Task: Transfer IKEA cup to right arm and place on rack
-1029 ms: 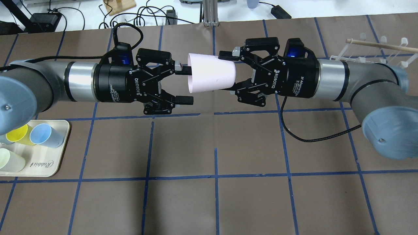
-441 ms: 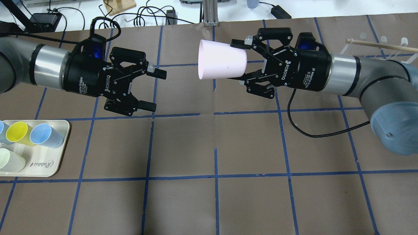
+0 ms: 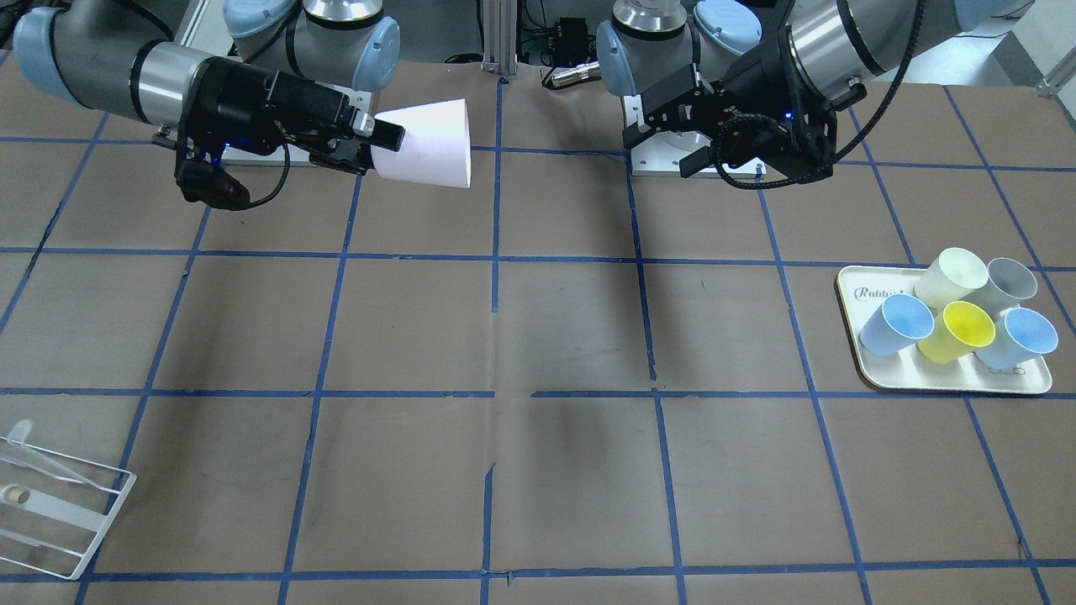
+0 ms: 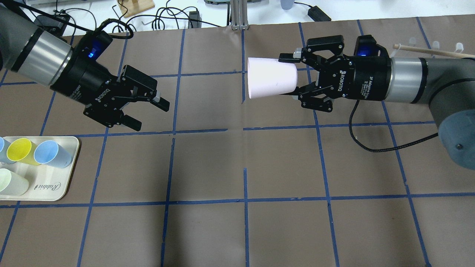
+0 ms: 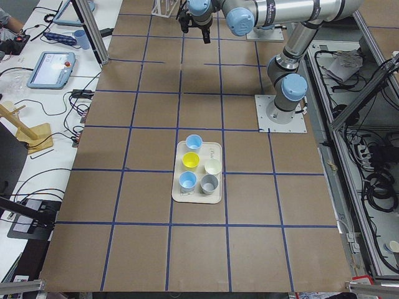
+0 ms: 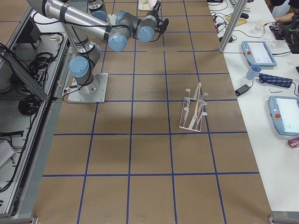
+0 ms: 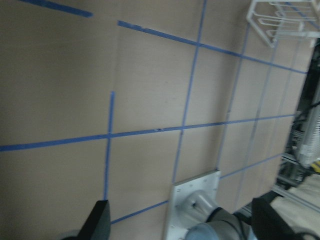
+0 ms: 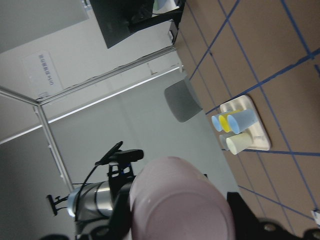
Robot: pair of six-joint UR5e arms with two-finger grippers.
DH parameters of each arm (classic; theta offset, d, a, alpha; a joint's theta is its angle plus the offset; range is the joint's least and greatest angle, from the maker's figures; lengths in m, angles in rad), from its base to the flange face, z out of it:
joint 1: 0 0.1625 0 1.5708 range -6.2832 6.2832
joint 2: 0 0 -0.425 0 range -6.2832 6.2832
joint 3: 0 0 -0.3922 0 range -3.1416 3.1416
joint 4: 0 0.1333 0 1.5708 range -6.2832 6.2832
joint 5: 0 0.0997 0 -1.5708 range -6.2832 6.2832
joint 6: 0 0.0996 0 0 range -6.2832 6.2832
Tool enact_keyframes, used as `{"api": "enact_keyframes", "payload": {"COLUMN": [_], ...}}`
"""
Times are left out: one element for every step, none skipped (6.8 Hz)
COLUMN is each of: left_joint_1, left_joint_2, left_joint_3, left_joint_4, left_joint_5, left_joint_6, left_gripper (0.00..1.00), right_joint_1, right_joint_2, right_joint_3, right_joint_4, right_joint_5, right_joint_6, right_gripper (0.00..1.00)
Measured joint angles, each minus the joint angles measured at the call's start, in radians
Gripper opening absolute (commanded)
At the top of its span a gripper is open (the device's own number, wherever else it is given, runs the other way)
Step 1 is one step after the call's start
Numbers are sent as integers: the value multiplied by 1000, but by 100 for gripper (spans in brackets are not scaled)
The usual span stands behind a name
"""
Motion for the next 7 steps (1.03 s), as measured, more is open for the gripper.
{"api": "enact_keyframes", "payload": {"left_joint_1": [-74,-131,-158,-167,-170,-171,-171], "left_joint_2": [-2,-4,-6,-9,-15,-24,-32], "left_joint_3": [3,1,-3,-4,-3,1,6], "left_joint_4": [97,175,230,274,317,346,364], "left_joint_5": [145,267,347,388,412,426,431], "left_joint_6": [-42,-84,-122,-176,-241,-273,-285], "left_gripper": [100,100,100,100,100,100,100], "right_joint_1": [-10,-17,-21,-22,-22,-23,-23], "right_joint_2": [0,2,3,5,6,7,14], "right_joint_3": [-39,-89,-137,-174,-198,-215,-226], "right_joint_4": [-7,-9,-11,-14,-19,-36,-75], "right_joint_5": [-154,-317,-475,-612,-737,-848,-932], "right_joint_6": [0,-4,-14,-49,-127,-222,-308], "right_gripper": [36,36,36,35,35,34,33]}}
